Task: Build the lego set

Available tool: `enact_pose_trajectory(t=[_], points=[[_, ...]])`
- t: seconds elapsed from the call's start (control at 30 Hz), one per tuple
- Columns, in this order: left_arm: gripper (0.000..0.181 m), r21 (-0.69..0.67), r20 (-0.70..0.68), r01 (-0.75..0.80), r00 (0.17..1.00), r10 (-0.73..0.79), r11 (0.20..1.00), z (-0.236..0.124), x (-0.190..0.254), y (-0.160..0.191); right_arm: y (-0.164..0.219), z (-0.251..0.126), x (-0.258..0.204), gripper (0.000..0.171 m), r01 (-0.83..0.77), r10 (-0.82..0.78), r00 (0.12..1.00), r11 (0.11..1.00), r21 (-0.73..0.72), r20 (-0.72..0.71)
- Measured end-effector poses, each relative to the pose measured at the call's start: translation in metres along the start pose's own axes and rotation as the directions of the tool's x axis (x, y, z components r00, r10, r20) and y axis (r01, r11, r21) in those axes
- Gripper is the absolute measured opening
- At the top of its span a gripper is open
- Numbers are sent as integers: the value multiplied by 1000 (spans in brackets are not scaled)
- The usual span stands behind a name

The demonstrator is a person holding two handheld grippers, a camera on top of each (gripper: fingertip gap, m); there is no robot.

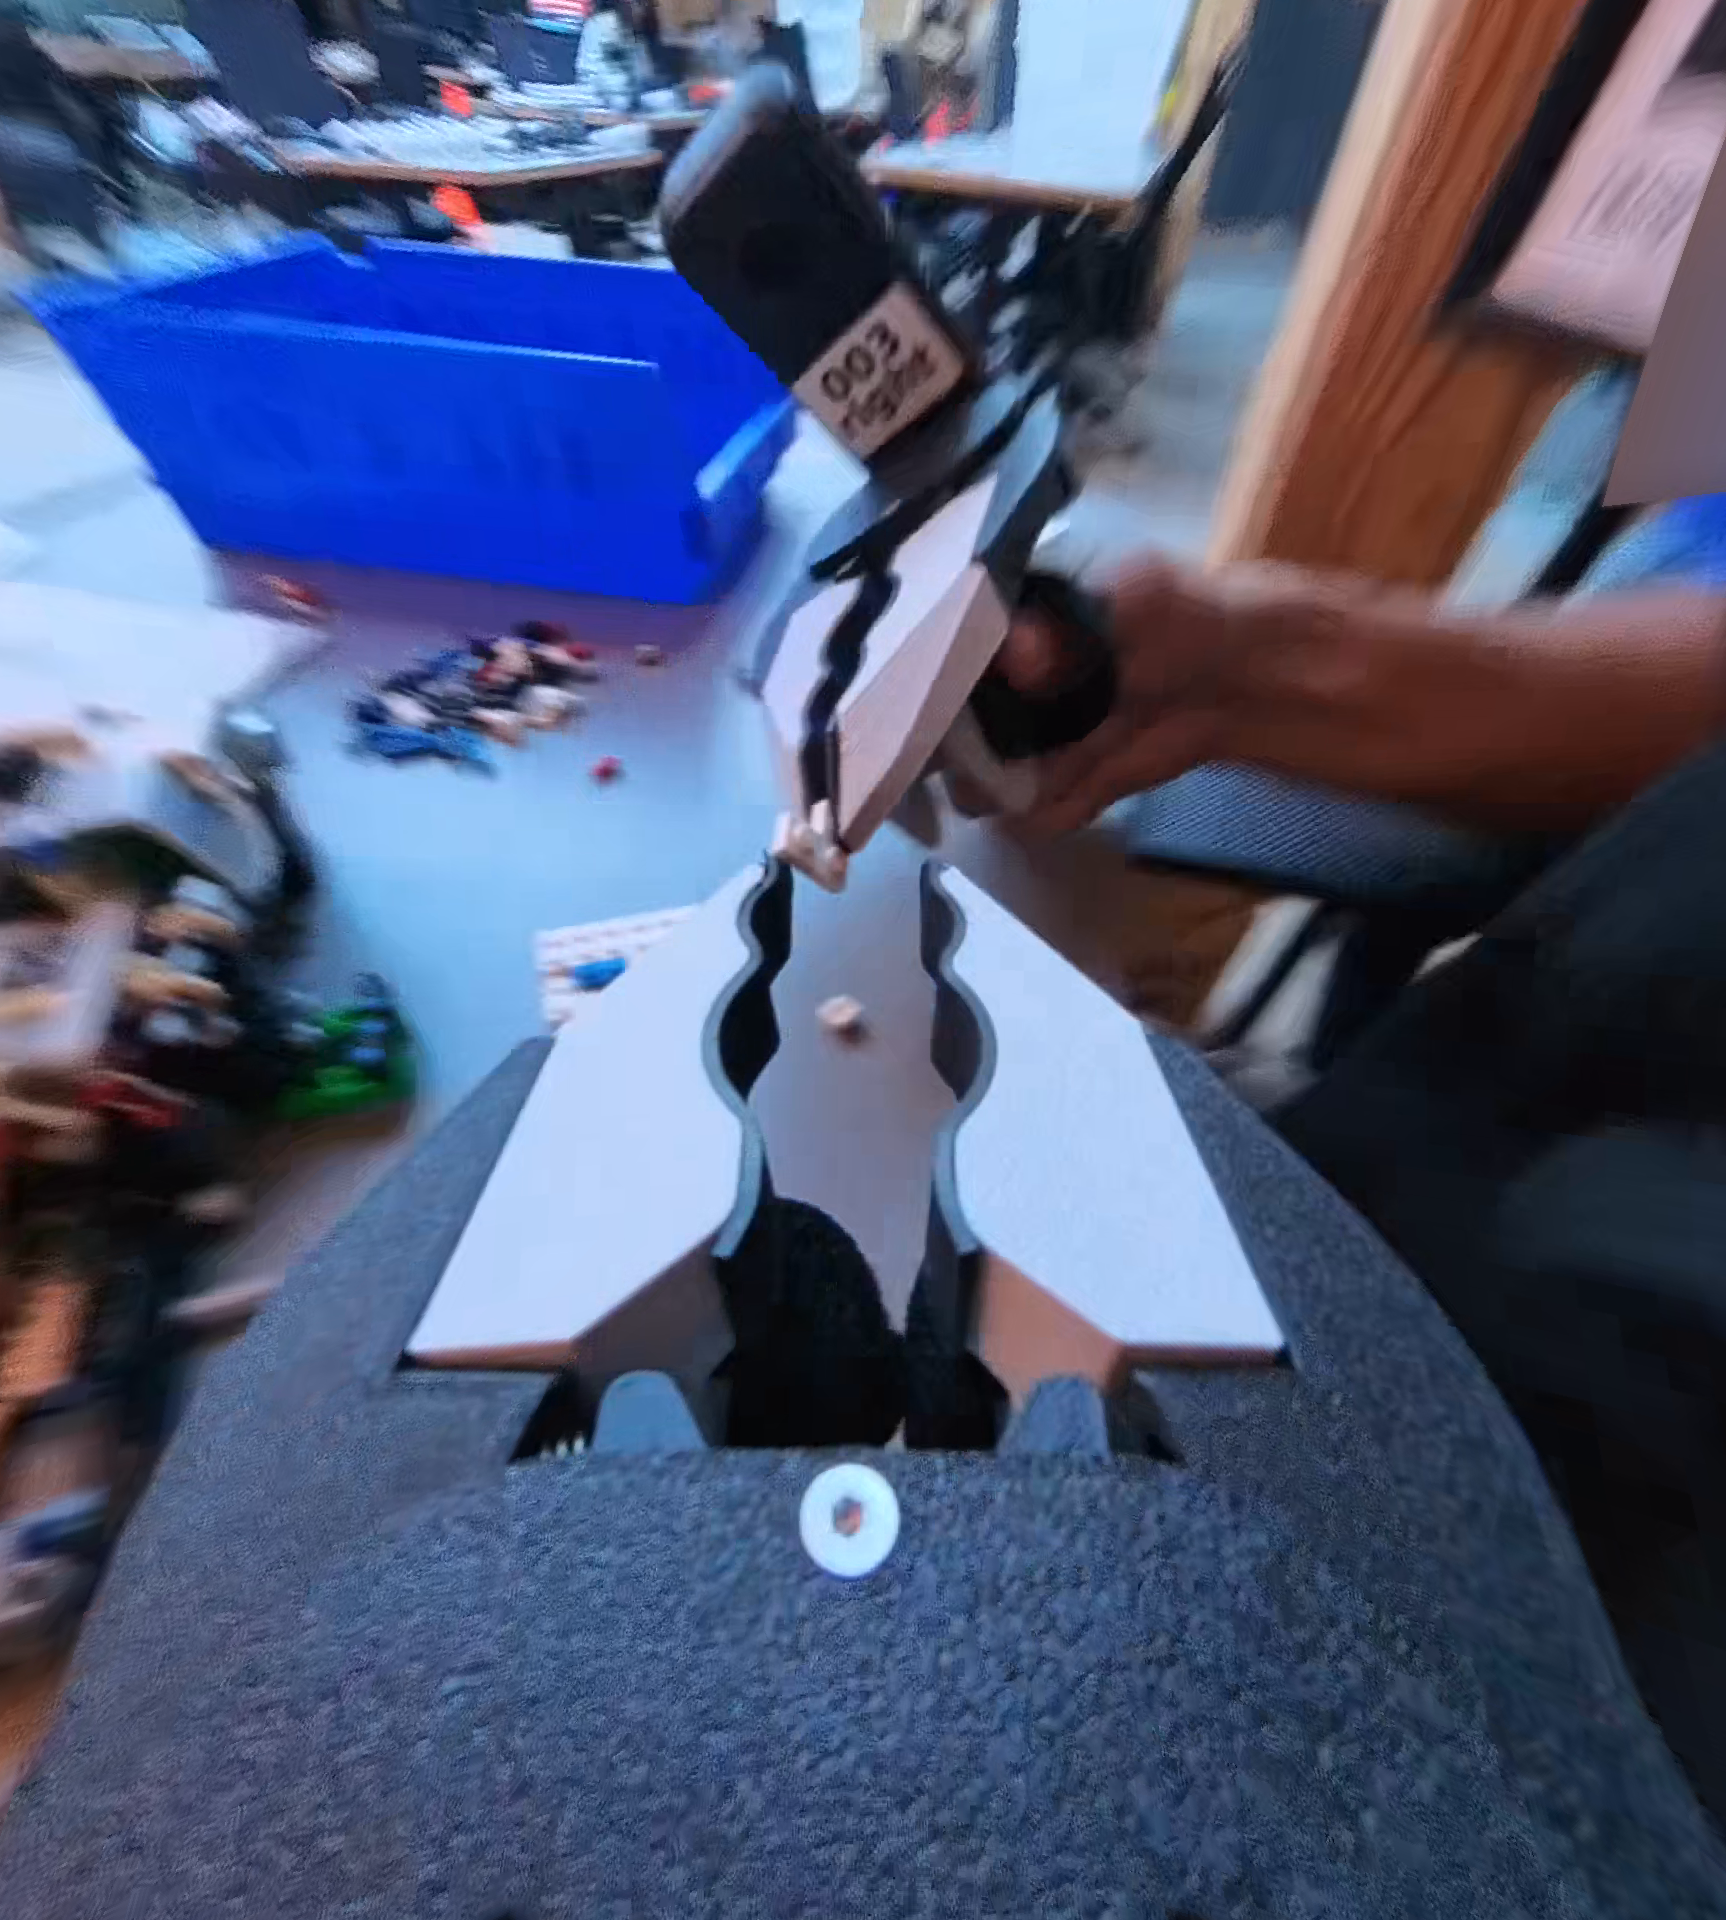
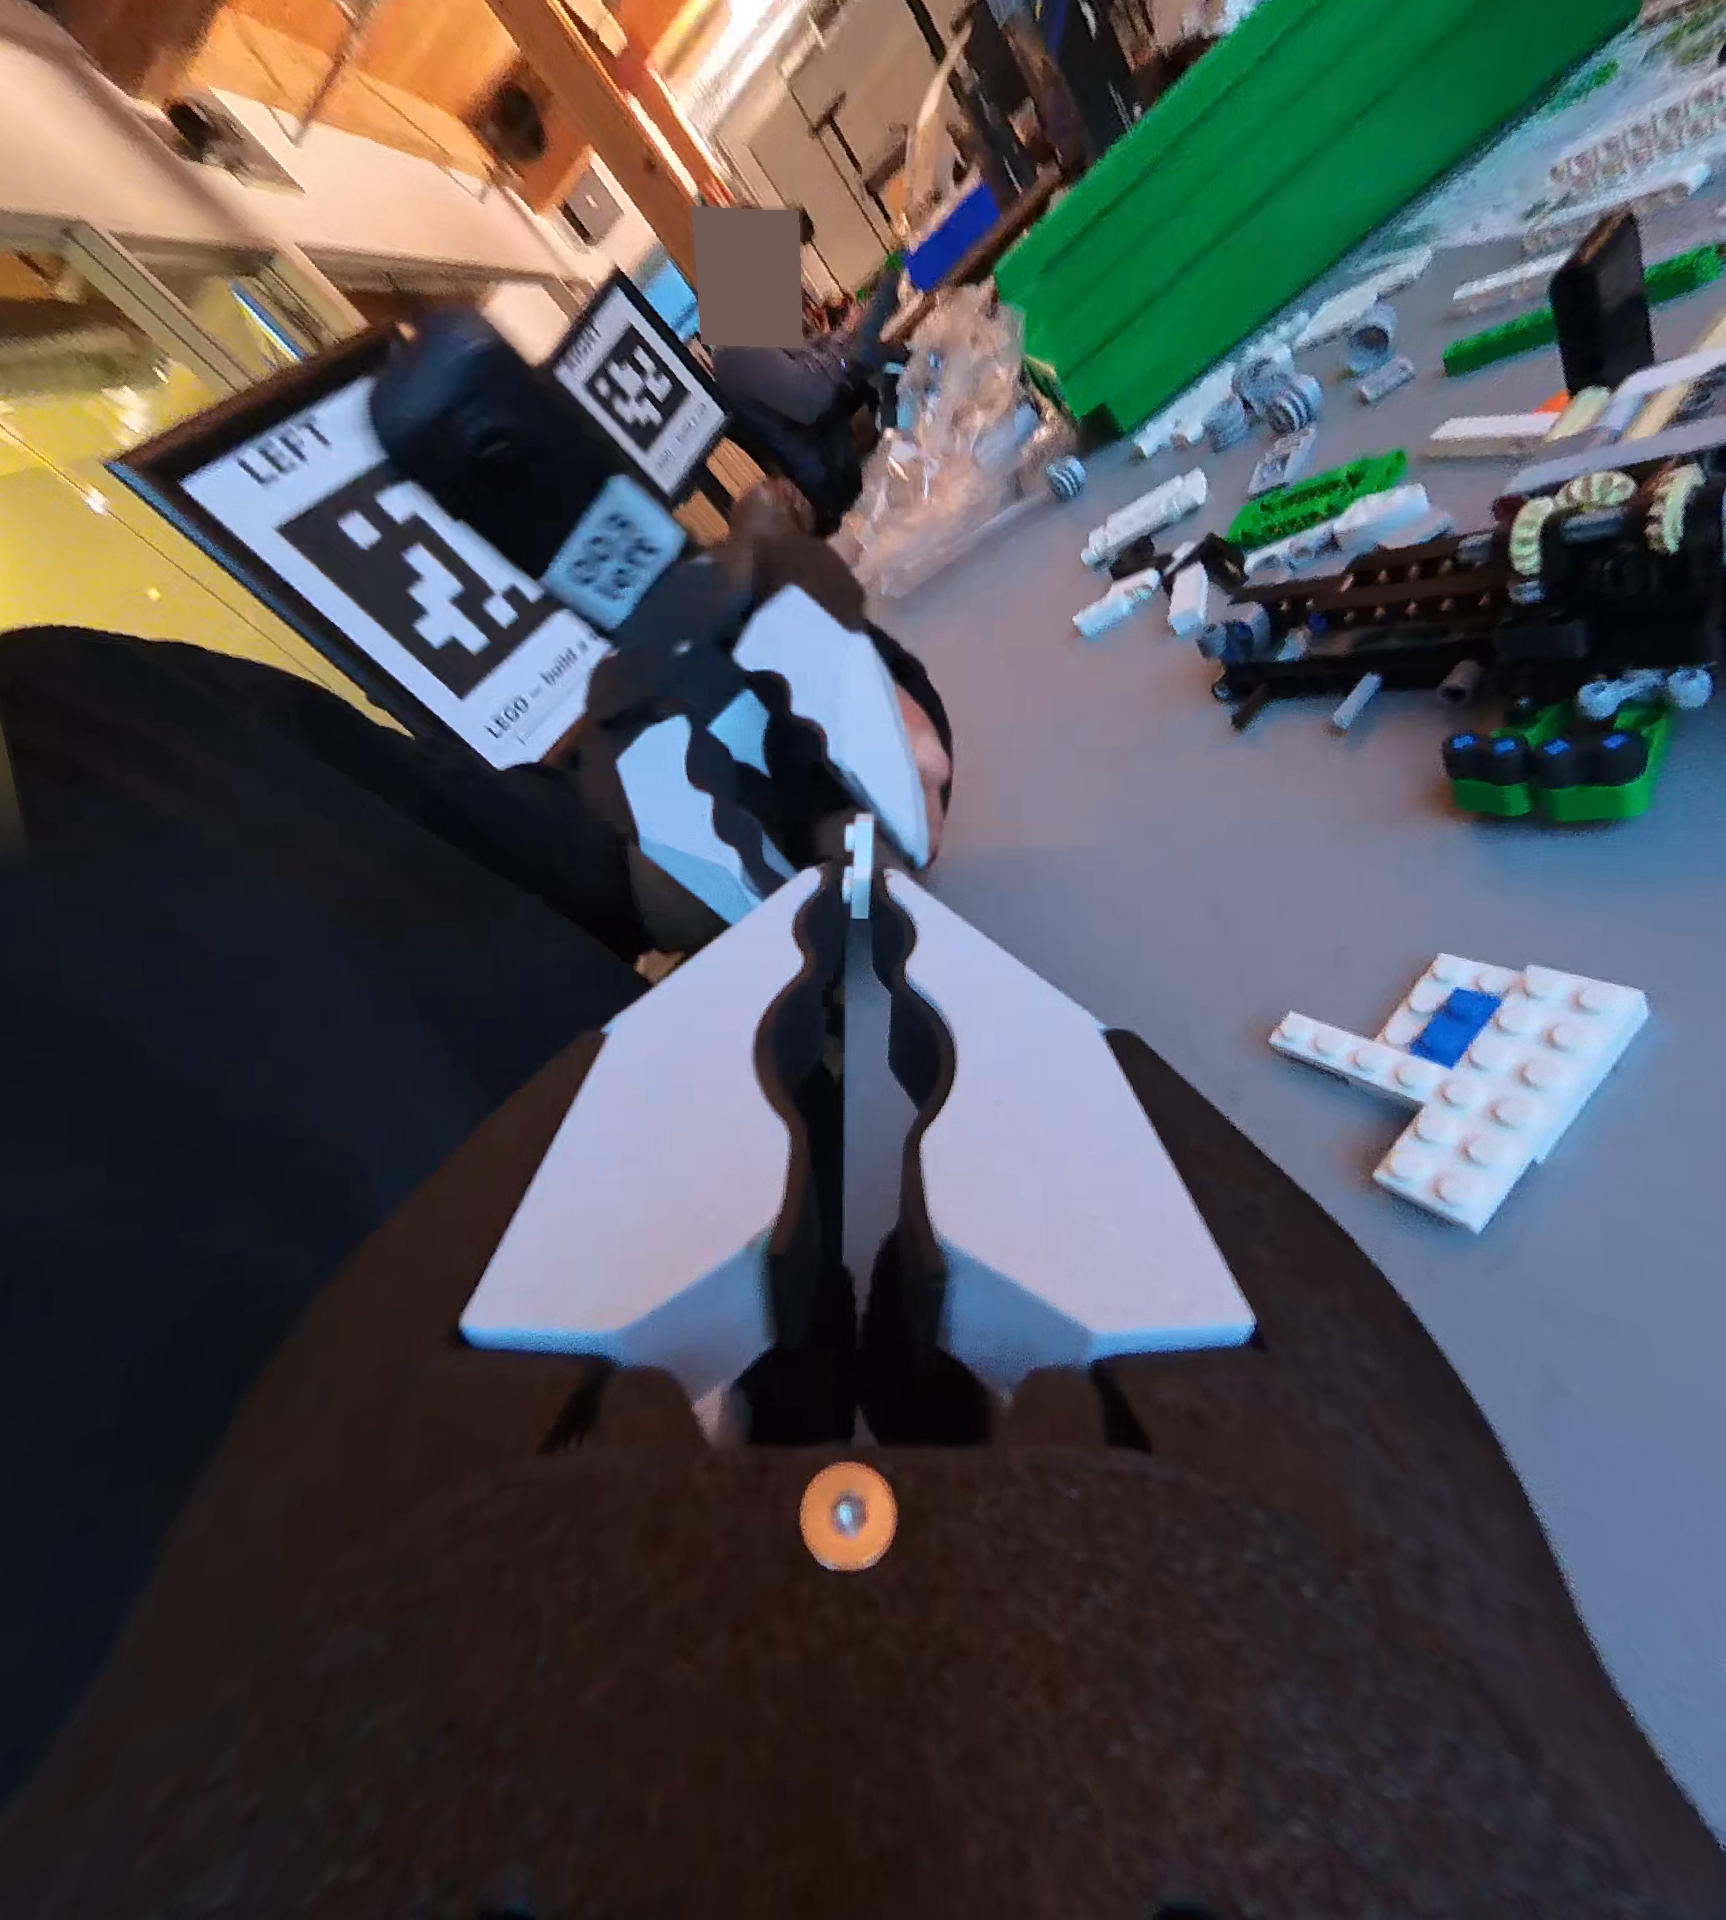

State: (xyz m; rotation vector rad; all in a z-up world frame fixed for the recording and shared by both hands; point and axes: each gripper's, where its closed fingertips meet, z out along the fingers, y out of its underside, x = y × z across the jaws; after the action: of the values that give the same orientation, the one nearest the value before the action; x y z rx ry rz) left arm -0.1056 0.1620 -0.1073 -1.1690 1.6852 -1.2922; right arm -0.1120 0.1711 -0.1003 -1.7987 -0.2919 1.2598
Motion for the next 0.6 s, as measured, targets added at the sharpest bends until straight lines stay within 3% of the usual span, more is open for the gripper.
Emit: enact_pose_trajectory(t=[0.07,0.13,0.37,0.5,0.6], points=[[16,50,-141,250,960,-241,967,-4,2,-5,-2,3,-1,3,-7,7,1000,1000,21,23],[9,78,-224,389,904,-364,918,-8,-3,-9,-4,6,-2,3,-13,11,999,999,39,43],[2,88,-322,518,823,-467,851,-15,-7,-13,-8,11,-4,4,-48,44,996,997,53,74],[2,52,-386,642,719,-578,765,-18,-9,-14,-9,7,-5,11,-47,42,996,997,64,83],[2,20,-377,744,625,-684,668,-23,-16,-10,2,-8,11,16,94,-96,991,995,-26,-89]])
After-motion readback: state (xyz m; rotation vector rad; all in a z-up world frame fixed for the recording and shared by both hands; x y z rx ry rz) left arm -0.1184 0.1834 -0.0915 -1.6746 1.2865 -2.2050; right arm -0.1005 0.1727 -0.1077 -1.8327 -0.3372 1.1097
